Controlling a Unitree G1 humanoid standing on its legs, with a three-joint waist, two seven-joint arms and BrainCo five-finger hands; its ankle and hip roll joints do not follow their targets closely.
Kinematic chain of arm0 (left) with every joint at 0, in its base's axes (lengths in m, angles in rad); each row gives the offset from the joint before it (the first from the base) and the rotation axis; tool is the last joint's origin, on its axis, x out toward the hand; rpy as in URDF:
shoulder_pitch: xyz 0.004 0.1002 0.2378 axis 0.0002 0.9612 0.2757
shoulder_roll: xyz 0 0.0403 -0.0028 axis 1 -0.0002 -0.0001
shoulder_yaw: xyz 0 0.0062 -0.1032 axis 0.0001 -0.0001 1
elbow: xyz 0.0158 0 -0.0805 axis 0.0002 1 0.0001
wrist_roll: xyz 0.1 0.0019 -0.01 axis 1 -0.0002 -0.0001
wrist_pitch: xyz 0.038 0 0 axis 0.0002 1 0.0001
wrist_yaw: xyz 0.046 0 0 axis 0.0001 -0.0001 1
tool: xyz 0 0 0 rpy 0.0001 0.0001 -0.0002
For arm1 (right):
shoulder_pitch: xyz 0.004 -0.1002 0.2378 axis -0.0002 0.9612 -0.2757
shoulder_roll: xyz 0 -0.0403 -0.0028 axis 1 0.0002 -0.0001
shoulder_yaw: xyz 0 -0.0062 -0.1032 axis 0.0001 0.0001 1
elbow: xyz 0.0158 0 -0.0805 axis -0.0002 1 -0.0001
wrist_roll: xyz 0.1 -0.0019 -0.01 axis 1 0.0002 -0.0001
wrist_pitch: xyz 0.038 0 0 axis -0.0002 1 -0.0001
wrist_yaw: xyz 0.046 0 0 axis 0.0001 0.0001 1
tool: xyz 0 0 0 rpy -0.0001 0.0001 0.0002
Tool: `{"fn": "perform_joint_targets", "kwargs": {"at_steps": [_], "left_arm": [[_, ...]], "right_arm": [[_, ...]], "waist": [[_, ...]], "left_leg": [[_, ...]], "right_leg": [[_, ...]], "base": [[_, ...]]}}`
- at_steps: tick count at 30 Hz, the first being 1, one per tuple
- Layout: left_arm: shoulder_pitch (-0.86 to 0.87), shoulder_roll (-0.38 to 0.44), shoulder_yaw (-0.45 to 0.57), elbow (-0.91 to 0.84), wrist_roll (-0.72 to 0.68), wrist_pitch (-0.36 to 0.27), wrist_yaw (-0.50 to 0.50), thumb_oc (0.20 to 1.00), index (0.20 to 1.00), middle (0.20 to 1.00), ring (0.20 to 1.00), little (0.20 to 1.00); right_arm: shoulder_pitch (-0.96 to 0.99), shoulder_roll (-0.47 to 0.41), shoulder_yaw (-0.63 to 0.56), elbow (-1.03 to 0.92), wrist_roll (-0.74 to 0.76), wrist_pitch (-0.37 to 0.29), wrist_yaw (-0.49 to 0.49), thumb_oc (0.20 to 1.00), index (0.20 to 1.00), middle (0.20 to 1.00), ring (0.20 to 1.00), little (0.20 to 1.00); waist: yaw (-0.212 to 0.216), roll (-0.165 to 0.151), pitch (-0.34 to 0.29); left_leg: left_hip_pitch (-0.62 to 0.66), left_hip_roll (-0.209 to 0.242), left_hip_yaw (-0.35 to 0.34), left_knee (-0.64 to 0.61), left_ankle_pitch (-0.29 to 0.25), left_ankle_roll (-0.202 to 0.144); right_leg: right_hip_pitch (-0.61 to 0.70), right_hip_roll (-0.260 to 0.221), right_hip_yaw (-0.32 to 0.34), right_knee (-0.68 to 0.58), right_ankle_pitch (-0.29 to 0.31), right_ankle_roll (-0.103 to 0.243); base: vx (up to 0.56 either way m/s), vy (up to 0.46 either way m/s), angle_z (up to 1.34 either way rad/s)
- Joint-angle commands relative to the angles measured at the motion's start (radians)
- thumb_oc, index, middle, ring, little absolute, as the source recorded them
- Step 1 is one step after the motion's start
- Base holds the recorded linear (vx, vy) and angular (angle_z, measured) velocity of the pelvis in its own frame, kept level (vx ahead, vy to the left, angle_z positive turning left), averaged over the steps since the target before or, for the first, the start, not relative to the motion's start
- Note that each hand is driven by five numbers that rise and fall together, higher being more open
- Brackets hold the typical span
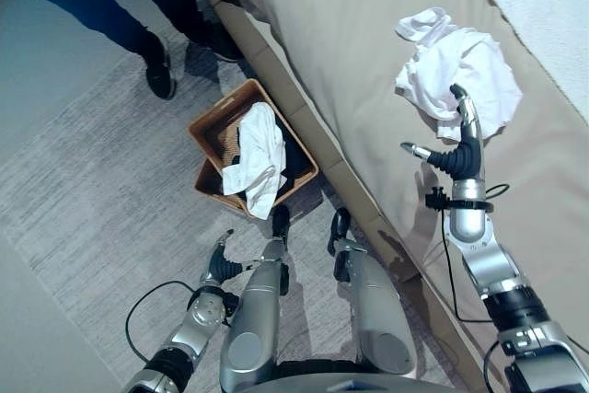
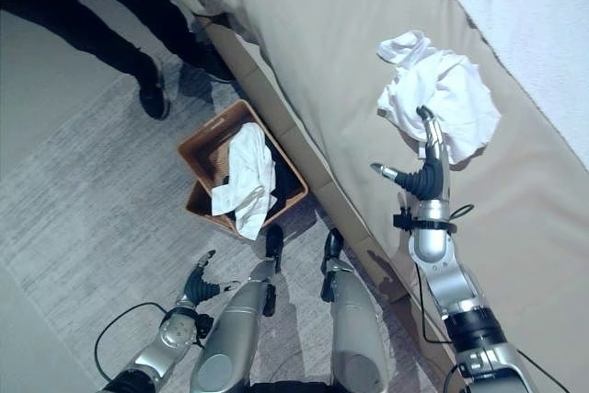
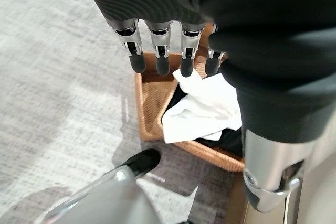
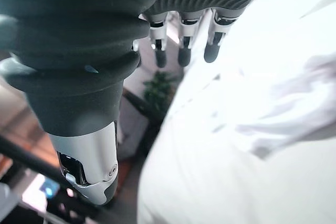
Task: Pick up clothes into the bucket
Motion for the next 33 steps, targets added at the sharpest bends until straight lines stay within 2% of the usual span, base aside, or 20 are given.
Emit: {"fn": "perform_joint_targets", "kwargs": {"at_steps": [1,6,7,9,10,11,12,13,14,15,18,19,24,29,30,32,33], "left_arm": [[0.067,0.005,-0.042,-0.076,-0.094,-0.04,-0.029,1.0,1.0,1.0,1.0,1.0],[0.086,0.026,-0.075,-0.078,-0.122,-0.041,-0.026,1.0,1.0,1.0,1.0,1.0],[0.085,0.023,-0.073,-0.078,-0.122,-0.041,-0.026,1.0,1.0,1.0,1.0,1.0],[0.085,0.021,-0.08,-0.061,-0.142,-0.043,-0.012,1.0,1.0,1.0,1.0,1.0],[0.086,0.02,-0.081,-0.062,-0.163,-0.044,-0.006,1.0,1.0,1.0,1.0,1.0],[0.086,0.017,-0.083,-0.062,-0.179,-0.044,-0.002,1.0,1.0,1.0,1.0,1.0],[0.086,0.011,-0.088,-0.065,-0.199,-0.048,0.001,1.0,1.0,1.0,1.0,1.0],[0.086,0.01,-0.087,-0.065,-0.199,-0.048,0.001,1.0,1.0,1.0,1.0,1.0],[0.083,0.003,-0.11,-0.08,-0.229,-0.055,0.005,1.0,1.0,1.0,1.0,1.0],[0.082,0.004,-0.121,-0.096,-0.253,-0.065,0.013,1.0,1.0,1.0,1.0,1.0],[0.073,0.002,-0.136,-0.122,-0.248,-0.06,0.012,1.0,1.0,1.0,1.0,1.0],[0.068,0.005,-0.159,-0.153,-0.259,-0.06,0.016,1.0,1.0,1.0,1.0,1.0],[0.058,0.001,-0.181,-0.189,-0.309,-0.046,0.019,1.0,1.0,1.0,1.0,1.0],[0.051,-0.006,-0.182,-0.229,-0.373,-0.029,0.004,1.0,1.0,1.0,1.0,1.0],[0.046,-0.003,-0.188,-0.238,-0.378,-0.015,-0.016,1.0,1.0,1.0,1.0,1.0],[0.044,-0.005,-0.194,-0.241,-0.385,-0.001,-0.039,1.0,1.0,1.0,1.0,1.0],[0.042,-0.008,-0.195,-0.239,-0.384,0.005,-0.051,1.0,1.0,1.0,1.0,1.0]], "right_arm": [[-0.101,-0.152,-0.058,0.076,0.027,0.044,-0.093,1.0,1.0,1.0,1.0,1.0],[-0.318,-0.331,0.001,0.402,0.052,0.097,-0.141,1.0,1.0,1.0,1.0,1.0],[-0.325,-0.333,0.007,0.407,0.053,0.095,-0.141,1.0,1.0,1.0,1.0,1.0],[-0.453,-0.399,0.078,0.564,0.058,0.118,-0.15,1.0,1.0,1.0,1.0,1.0],[-0.499,-0.409,0.104,0.577,0.062,0.128,-0.155,1.0,1.0,1.0,1.0,1.0],[-0.517,-0.427,0.111,0.617,0.07,0.133,-0.152,1.0,1.0,1.0,1.0,1.0],[-0.554,-0.433,0.121,0.651,0.094,0.131,-0.162,1.0,1.0,1.0,1.0,1.0],[-0.558,-0.433,0.124,0.653,0.095,0.131,-0.162,1.0,1.0,1.0,1.0,1.0],[-0.6,-0.464,0.138,0.744,0.122,0.138,-0.168,1.0,1.0,1.0,1.0,1.0],[-0.648,-0.462,0.17,0.729,0.124,0.147,-0.187,1.0,1.0,1.0,1.0,1.0],[-0.694,-0.493,0.207,0.779,0.108,0.164,-0.186,1.0,1.0,1.0,1.0,1.0],[-0.761,-0.505,0.268,0.848,0.09,0.201,-0.171,1.0,1.0,1.0,1.0,1.0],[-0.909,-0.506,0.394,1.032,0.131,0.25,-0.05,1.0,1.0,1.0,1.0,1.0],[-0.934,-0.495,0.409,1.068,0.214,0.246,0.026,1.0,1.0,1.0,1.0,1.0],[-0.937,-0.499,0.416,1.097,0.25,0.248,0.096,1.0,1.0,1.0,1.0,1.0],[-0.941,-0.503,0.426,1.133,0.275,0.254,0.163,1.0,1.0,1.0,1.0,1.0],[-0.944,-0.504,0.437,1.143,0.273,0.255,0.196,0.831,0.831,0.831,0.831,0.831]], "waist": [[0.014,0.062,-0.016],[0.052,0.11,-0.016],[0.049,0.11,-0.016],[0.063,0.129,-0.016],[0.066,0.132,-0.016],[0.069,0.134,-0.016],[0.07,0.138,-0.016],[0.069,0.137,-0.016],[0.08,0.151,-0.016],[0.082,0.16,-0.016],[0.077,0.161,-0.016],[0.079,0.163,-0.016],[0.066,0.161,-0.016],[0.059,0.156,-0.016],[0.056,0.154,-0.016],[0.055,0.157,-0.016],[0.053,0.157,-0.016]], "left_leg": [[0.018,0.002,-0.068,-0.009,0.004,-0.013],[-0.001,-0.01,-0.106,-0.013,0.013,-0.015],[-0.003,-0.01,-0.106,-0.013,0.013,-0.015],[-0.036,-0.015,-0.116,-0.003,0.014,-0.014],[-0.054,-0.017,-0.118,0.003,0.014,-0.013],[-0.052,-0.02,-0.122,0.003,-0.006,-0.016],[-0.068,-0.025,-0.125,0.009,-0.007,-0.018],[-0.069,-0.026,-0.124,0.01,-0.007,-0.018],[-0.102,-0.029,-0.136,0.016,0.0,-0.021],[-0.118,-0.032,-0.136,0.014,0.007,-0.023],[-0.143,-0.034,-0.137,0.002,0.016,-0.027],[-0.164,-0.032,-0.137,-0.007,0.024,-0.03],[-0.222,-0.031,-0.125,-0.008,0.033,-0.036],[-0.256,-0.029,-0.112,-0.01,0.038,-0.038],[-0.263,-0.027,-0.108,-0.015,0.04,-0.039],[-0.266,-0.027,-0.105,-0.016,0.042,-0.04],[-0.265,-0.028,-0.104,-0.017,0.042,-0.04]], "right_leg": [[0.005,-0.121,0.013,0.08,-0.013,0.104],[-0.019,-0.145,-0.023,0.139,-0.05,0.1],[-0.022,-0.146,-0.023,0.141,-0.051,0.1],[-0.071,-0.157,-0.023,0.194,-0.071,0.096],[-0.095,-0.159,-0.021,0.211,-0.076,0.094],[-0.102,-0.165,-0.013,0.234,-0.114,0.101],[-0.119,-0.173,-0.014,0.254,-0.124,0.101],[-0.121,-0.174,-0.013,0.255,-0.125,0.101],[-0.16,-0.185,-0.018,0.289,-0.138,0.099],[-0.186,-0.19,-0.017,0.308,-0.143,0.098],[-0.224,-0.192,-0.008,0.324,-0.152,0.095],[-0.259,-0.196,-0.007,0.34,-0.156,0.092],[-0.332,-0.194,0.013,0.363,-0.161,0.084],[-0.385,-0.192,0.033,0.377,-0.158,0.083],[-0.398,-0.19,0.038,0.379,-0.155,0.085],[-0.407,-0.191,0.043,0.383,-0.154,0.085],[-0.407,-0.189,0.045,0.38,-0.153,0.085]], "base": [[0.05,-0.048,0.45],[0.03,-0.052,0.39],[0.01,-0.035,0.35],[0.01,-0.05,0.26],[0.1,-0.12,0.05],[0.08,-0.118,0.1],[0.09,-0.103,0.29],[-0.01,-0.095,0.33],[-0.02,-0.066,0.23],[-0.02,-0.081,0.07],[0.0,-0.037,0.23],[0.0,-0.057,0.1],[0.01,-0.045,0.04],[0.01,-0.035,0.0],[0.0,-0.039,-0.02],[0.0,-0.04,-0.06],[0.0,-0.019,-0.04]]}}
